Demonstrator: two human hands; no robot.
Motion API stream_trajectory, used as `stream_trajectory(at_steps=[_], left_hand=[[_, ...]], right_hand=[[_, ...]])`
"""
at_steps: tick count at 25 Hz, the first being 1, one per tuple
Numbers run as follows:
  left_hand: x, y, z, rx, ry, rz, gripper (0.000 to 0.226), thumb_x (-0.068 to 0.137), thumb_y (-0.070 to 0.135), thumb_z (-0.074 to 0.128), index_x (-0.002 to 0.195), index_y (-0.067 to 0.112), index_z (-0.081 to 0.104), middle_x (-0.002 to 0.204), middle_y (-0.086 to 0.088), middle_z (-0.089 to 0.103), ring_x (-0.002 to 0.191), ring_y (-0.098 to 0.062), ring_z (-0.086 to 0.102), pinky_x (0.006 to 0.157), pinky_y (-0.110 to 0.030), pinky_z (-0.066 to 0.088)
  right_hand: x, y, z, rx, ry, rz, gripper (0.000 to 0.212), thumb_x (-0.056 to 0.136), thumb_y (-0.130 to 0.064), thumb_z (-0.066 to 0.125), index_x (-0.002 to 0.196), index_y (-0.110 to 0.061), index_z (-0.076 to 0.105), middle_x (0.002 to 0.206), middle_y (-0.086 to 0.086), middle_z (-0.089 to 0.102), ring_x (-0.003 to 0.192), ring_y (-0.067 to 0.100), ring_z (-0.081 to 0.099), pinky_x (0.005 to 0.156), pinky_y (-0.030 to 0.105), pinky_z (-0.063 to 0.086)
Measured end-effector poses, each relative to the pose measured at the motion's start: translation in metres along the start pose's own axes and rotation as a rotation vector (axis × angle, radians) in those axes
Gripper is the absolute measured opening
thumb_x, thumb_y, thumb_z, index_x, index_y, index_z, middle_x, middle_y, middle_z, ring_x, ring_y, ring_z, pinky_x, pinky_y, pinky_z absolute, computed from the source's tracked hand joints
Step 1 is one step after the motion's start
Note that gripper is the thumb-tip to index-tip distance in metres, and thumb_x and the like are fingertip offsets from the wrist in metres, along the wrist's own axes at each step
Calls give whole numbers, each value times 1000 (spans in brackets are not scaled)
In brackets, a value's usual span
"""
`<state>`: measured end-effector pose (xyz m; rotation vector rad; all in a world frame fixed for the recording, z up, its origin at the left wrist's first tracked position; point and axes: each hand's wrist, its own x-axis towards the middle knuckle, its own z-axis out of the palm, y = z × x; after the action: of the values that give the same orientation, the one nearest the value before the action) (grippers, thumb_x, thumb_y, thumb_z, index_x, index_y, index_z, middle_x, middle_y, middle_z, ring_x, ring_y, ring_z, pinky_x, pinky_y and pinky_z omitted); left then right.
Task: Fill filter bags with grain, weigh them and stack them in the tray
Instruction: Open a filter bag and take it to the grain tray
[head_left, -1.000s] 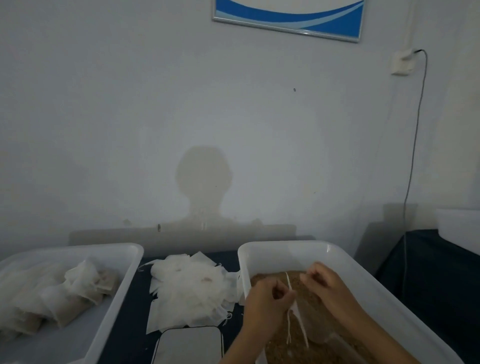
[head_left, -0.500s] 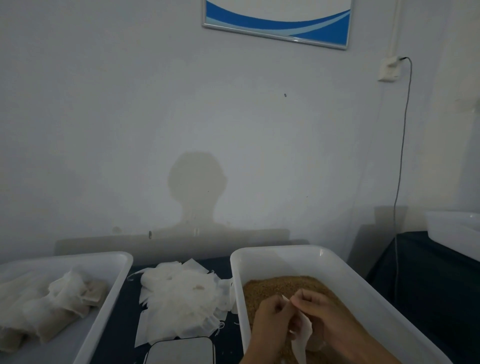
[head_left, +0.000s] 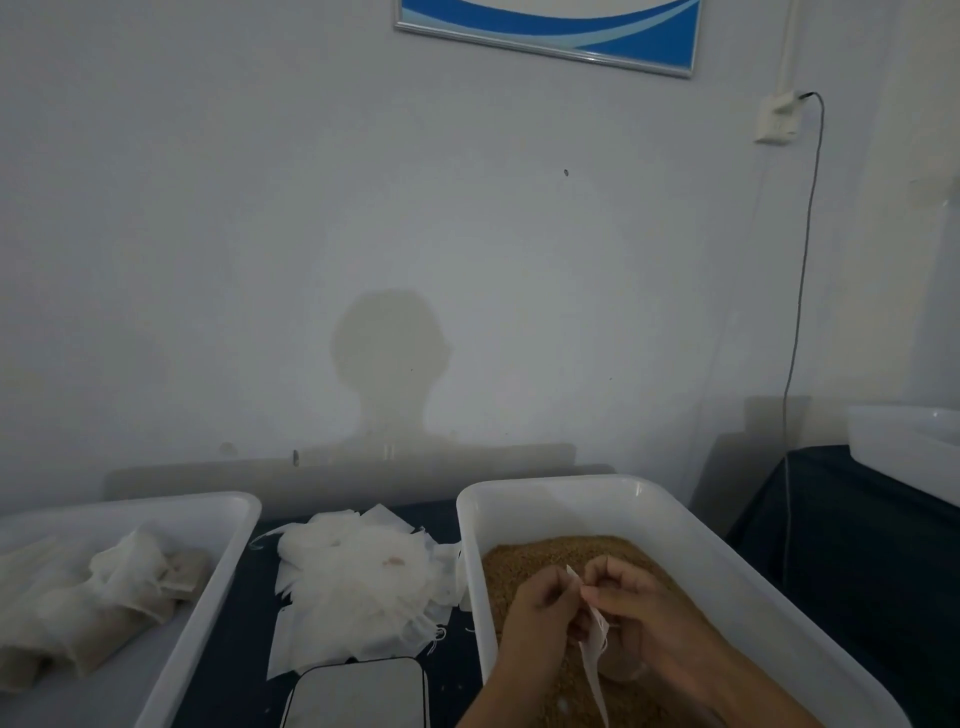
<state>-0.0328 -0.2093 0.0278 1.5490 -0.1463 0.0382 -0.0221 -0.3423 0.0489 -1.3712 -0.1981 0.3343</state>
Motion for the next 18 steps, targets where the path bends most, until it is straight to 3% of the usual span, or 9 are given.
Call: stream_trajectory(at_steps=[4,7,11,13,18], left_hand=[[-1,-1,0,152,22,45,25,93,11,54,68,13,55,60,5,58,53,-1,53,56,-18,44],[-1,-3,1,207,33,39,26,88,12,60,64,17,52,61,5,55,56,-6,51,57,-21,42],[-4,-5,3,359,8,52,11,83,18,61,73,18,57,69,4,54,64,-9,48,63,-24,42],[-6,-6,3,416,26,76,15,83,20,61,70,21,52,67,8,51,61,-5,44,59,-18,38],[-9,-4,5,480,161,171,24,82,6,55,76,24,41,64,8,43,52,-2,38,52,-14,34]], right_hand=[[3,3,-6,-35,-10,13,11,85,8,52,84,-2,50,72,17,54,60,25,55,56,33,43],[6,7,-10,-80,15,20,7,84,2,55,86,-4,52,71,13,53,60,21,51,54,31,41],[7,12,-16,-228,46,12,7,88,-2,57,86,-9,56,72,8,59,60,17,56,51,25,43],[7,14,-17,-337,85,-39,14,89,1,54,83,-11,57,69,4,60,59,14,56,53,24,43],[7,14,-17,-572,248,-210,21,89,8,46,77,-7,55,72,19,57,53,16,56,53,26,48]])
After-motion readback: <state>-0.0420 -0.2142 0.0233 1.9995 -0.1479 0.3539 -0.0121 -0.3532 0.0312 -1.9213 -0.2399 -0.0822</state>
